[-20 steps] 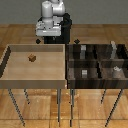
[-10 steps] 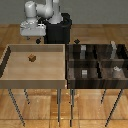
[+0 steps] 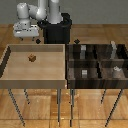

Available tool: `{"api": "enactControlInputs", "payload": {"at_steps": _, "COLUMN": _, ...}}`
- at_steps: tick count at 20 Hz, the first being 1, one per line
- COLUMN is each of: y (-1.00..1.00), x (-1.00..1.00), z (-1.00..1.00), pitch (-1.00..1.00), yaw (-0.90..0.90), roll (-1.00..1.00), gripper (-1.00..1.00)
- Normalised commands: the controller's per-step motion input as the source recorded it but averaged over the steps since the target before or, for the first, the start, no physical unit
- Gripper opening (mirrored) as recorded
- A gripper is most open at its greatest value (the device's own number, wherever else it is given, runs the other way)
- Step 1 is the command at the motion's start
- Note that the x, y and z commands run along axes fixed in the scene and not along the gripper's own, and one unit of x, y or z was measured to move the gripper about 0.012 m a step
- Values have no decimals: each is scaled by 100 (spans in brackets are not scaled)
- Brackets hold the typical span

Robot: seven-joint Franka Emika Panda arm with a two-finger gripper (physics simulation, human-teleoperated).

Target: Place the loaf of bread into the appropriate compartment.

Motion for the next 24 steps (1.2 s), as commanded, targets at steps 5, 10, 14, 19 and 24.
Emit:
{"api": "enactControlInputs", "payload": {"at_steps": 5, "y": 20, "x": 20, "z": 0, "pitch": 0, "yaw": 0, "roll": 0, "gripper": 100}}
{"api": "enactControlInputs", "payload": {"at_steps": 10, "y": 0, "x": 40, "z": -20, "pitch": 0, "yaw": 0, "roll": 0, "gripper": 100}}
{"api": "enactControlInputs", "payload": {"at_steps": 14, "y": 0, "x": 0, "z": 0, "pitch": 0, "yaw": 0, "roll": 0, "gripper": 100}}
{"api": "enactControlInputs", "payload": {"at_steps": 19, "y": 0, "x": 20, "z": -20, "pitch": 0, "yaw": 0, "roll": 0, "gripper": 100}}
{"api": "enactControlInputs", "payload": {"at_steps": 24, "y": 20, "x": 0, "z": 0, "pitch": 0, "yaw": 0, "roll": 0, "gripper": 100}}
